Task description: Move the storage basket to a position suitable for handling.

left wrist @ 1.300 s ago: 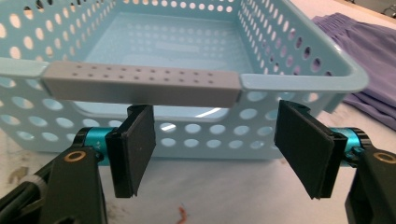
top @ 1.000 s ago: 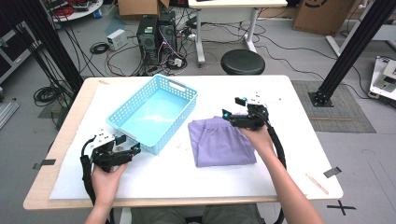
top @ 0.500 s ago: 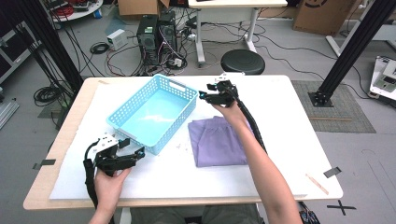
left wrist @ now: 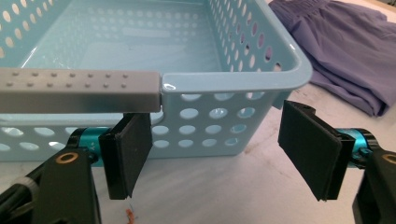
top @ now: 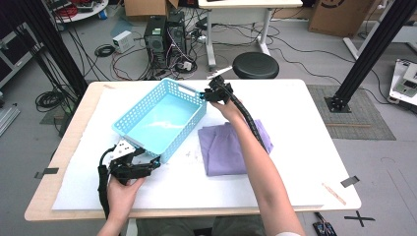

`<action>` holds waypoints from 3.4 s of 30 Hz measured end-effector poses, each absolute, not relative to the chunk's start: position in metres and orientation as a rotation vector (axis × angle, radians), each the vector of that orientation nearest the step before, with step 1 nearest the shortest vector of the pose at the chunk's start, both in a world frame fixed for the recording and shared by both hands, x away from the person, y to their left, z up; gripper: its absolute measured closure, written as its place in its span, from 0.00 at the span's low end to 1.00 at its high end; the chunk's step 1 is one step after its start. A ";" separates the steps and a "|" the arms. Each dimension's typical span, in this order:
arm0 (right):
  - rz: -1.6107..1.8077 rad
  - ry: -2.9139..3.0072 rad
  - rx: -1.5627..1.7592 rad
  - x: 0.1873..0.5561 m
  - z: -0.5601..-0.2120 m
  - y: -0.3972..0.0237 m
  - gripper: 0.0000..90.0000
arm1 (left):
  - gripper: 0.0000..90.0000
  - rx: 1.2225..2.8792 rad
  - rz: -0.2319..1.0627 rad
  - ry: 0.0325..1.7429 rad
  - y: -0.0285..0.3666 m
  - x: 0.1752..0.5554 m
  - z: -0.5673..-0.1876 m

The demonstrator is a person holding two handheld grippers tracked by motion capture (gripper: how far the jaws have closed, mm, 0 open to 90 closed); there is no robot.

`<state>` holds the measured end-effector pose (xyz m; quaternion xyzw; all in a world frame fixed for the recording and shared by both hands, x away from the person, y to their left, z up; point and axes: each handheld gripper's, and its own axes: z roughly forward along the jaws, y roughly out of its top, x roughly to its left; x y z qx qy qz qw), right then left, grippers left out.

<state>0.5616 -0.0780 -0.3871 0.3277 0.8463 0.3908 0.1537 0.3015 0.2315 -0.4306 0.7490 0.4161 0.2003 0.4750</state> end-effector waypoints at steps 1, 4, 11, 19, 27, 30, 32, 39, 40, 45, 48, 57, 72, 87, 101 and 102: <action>1.121 2.426 0.939 0.562 -0.387 -0.078 0.83 | 0.29 1.831 0.490 1.018 0.231 0.302 -0.431; 1.121 2.440 0.962 0.562 -0.386 -0.081 0.87 | 0.29 1.820 0.496 1.037 0.235 0.306 -0.430; 1.088 2.416 1.068 0.555 -0.381 -0.101 0.88 | 0.29 1.829 0.518 1.015 0.234 0.318 -0.424; 1.081 2.310 1.228 0.535 -0.380 -0.149 0.88 | 0.29 1.838 0.545 1.000 0.221 0.345 -0.420; 1.183 2.248 1.222 0.520 -0.384 -0.180 0.68 | 0.30 1.810 0.549 1.029 0.221 0.356 -0.424; 1.315 2.234 1.097 0.515 -0.383 -0.201 0.46 | 0.30 1.813 0.514 0.981 0.217 0.345 -0.426; 1.348 2.269 1.039 0.514 -0.386 -0.211 0.42 | 0.30 1.809 0.508 0.978 0.215 0.344 -0.427; 1.296 2.402 0.870 0.516 -0.403 -0.210 0.40 | 0.28 1.813 0.510 0.997 0.200 0.353 -0.426; 1.313 2.420 0.815 0.518 -0.406 -0.203 0.38 | 0.28 1.816 0.519 1.007 0.198 0.356 -0.426; 1.275 2.472 0.746 0.524 -0.416 -0.192 0.44 | 0.28 1.808 0.523 1.048 0.197 0.365 -0.428; 1.269 2.490 0.728 0.526 -0.421 -0.189 0.44 | 0.28 1.799 0.520 1.048 0.198 0.368 -0.428; 1.164 2.469 0.693 0.521 -0.415 -0.188 0.64 | 0.30 1.801 0.509 1.105 0.206 0.390 -0.423; 1.133 2.444 0.826 0.516 -0.421 -0.209 0.39 | 0.30 1.789 0.501 1.019 0.204 0.412 -0.432; 1.130 2.417 0.783 0.514 -0.413 -0.210 0.66 | 0.36 1.830 0.511 1.014 0.191 0.430 -0.428; 1.125 2.332 0.879 0.496 -0.411 -0.264 0.69 | 0.35 1.886 0.458 0.897 0.146 0.469 -0.429; 1.112 2.329 0.884 0.493 -0.412 -0.271 0.69 | 0.34 1.925 0.453 0.889 0.139 0.474 -0.429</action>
